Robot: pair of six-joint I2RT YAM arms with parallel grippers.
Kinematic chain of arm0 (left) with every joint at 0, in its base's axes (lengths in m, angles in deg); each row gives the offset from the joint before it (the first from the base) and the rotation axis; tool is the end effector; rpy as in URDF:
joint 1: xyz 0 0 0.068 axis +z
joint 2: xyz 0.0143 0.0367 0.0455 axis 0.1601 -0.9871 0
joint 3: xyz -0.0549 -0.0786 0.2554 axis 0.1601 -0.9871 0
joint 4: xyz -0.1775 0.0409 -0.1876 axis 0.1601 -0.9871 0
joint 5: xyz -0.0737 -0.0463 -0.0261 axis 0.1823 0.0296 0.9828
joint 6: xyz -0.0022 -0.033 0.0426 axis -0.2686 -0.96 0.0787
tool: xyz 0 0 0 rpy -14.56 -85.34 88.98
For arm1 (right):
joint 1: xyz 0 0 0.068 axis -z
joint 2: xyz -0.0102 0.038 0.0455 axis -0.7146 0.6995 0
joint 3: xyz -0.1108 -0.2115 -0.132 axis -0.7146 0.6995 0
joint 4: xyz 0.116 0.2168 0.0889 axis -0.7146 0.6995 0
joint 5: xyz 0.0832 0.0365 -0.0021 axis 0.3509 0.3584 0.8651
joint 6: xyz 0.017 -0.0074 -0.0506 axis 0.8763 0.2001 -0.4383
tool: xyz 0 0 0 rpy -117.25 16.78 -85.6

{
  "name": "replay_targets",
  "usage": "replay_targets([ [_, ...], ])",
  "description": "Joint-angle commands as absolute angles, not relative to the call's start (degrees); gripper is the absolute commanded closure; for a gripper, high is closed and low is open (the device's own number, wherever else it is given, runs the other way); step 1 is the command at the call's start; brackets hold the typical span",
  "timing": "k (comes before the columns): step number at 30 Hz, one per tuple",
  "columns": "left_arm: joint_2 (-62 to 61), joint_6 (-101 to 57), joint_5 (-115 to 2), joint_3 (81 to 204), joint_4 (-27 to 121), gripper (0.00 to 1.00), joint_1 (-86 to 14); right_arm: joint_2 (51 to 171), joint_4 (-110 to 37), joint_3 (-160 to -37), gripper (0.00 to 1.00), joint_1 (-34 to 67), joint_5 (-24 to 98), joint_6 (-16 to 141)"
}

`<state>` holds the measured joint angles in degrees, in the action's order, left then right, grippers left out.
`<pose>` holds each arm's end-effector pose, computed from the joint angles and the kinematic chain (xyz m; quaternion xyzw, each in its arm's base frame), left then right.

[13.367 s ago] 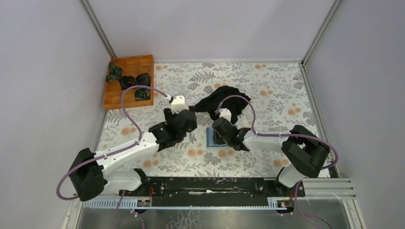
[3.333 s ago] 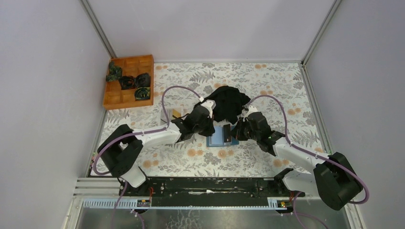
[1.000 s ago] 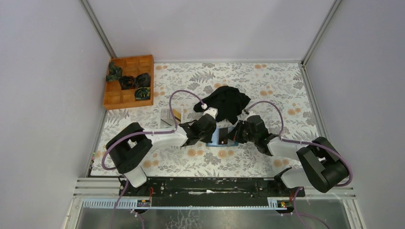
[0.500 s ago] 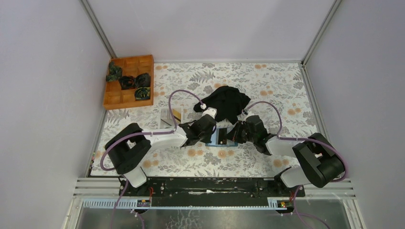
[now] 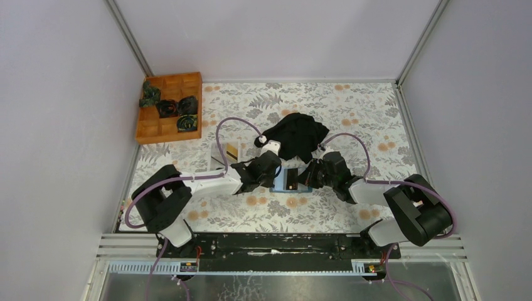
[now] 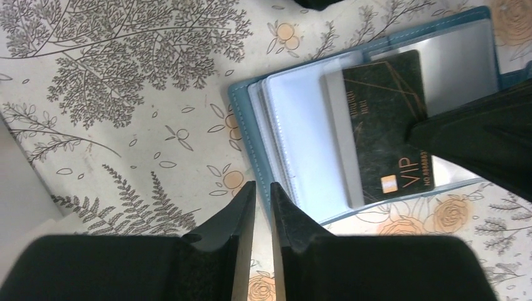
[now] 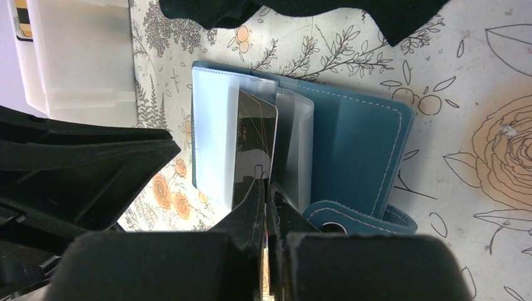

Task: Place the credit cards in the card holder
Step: Insert the credit card into the card holder.

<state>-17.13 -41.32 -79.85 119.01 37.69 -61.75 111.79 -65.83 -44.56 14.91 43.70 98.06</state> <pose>0.2007 -0.2466 0.1665 0.1358 0.9258 -0.1264 0.3294 0.2088 0.1343 0.1349 0.0275 0.8672 0.3782 0.3228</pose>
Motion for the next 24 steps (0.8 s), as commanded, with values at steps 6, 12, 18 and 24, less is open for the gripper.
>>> replay_targets([
  [6, -18.21, -41.32, -83.06, 118.58, 37.52, 0.88, -62.15, 112.64, -63.65, -44.04, 1.00, 14.85, 43.42, 96.69],
  [12, -20.27, -41.32, -82.34, 119.31, 37.72, 0.90, -62.12, 112.63, -63.36, -43.97, 1.00, 14.84, 43.33, 96.43],
  [18, -21.15, -41.48, -81.97, 119.41, 38.12, 0.90, -62.15, 112.80, -63.45, -43.89, 1.00, 14.84, 43.42, 96.31],
  [24, -22.33, -41.50, -81.01, 119.95, 38.16, 0.90, -62.29, 113.23, -63.37, -44.13, 1.00, 14.72, 43.57, 96.00],
])
